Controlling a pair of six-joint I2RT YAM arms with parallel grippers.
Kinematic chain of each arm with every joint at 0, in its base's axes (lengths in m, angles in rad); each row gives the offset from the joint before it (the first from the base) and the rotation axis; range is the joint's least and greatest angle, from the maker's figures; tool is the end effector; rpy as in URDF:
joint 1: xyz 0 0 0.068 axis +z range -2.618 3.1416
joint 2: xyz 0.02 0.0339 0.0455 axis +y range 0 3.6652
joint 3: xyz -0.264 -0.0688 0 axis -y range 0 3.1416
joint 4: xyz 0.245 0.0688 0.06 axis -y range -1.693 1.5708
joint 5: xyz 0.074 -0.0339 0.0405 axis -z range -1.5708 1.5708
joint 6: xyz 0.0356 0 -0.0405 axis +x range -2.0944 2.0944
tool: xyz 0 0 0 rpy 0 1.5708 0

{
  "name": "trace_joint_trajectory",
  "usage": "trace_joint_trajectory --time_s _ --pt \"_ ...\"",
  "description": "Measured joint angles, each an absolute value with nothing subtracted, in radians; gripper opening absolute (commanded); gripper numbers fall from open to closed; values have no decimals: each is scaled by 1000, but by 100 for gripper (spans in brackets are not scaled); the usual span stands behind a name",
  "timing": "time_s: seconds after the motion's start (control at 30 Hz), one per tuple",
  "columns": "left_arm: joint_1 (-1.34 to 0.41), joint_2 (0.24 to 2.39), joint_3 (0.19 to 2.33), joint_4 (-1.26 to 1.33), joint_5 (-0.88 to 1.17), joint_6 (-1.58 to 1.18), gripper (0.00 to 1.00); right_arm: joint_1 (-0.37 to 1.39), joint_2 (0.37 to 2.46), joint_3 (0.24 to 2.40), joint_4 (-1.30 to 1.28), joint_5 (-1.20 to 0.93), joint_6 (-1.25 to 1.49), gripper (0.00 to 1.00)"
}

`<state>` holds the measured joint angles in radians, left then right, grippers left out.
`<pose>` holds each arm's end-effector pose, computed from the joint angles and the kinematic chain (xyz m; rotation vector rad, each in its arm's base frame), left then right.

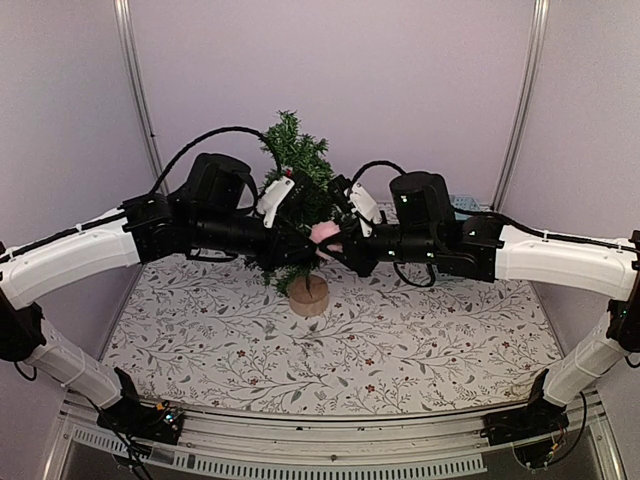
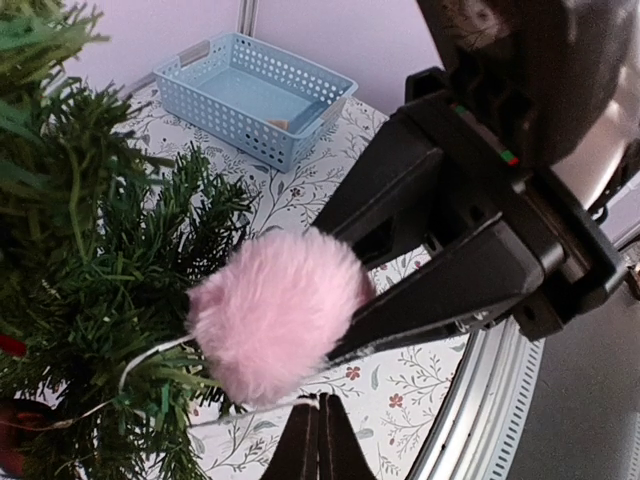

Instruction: Decorate the small christmas tree

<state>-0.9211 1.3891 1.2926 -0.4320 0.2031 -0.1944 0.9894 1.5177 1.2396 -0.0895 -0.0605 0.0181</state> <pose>0.1854 -0.2559 0.3544 0.9062 2.0195 -0.8625 0.1961 0.3023 0.3282 -0.9739 1.7559 0.7184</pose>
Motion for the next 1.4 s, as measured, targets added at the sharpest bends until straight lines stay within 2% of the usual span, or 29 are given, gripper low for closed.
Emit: trace_joint_trajectory --time_s 0.77,1.4 --pt "-921 1434 1369 -424 73 -297 0 990 1517 1230 -62 -61 18 0" --pt "-907 1448 1412 -423 46 -395 0 990 1517 1229 -60 -61 18 0"
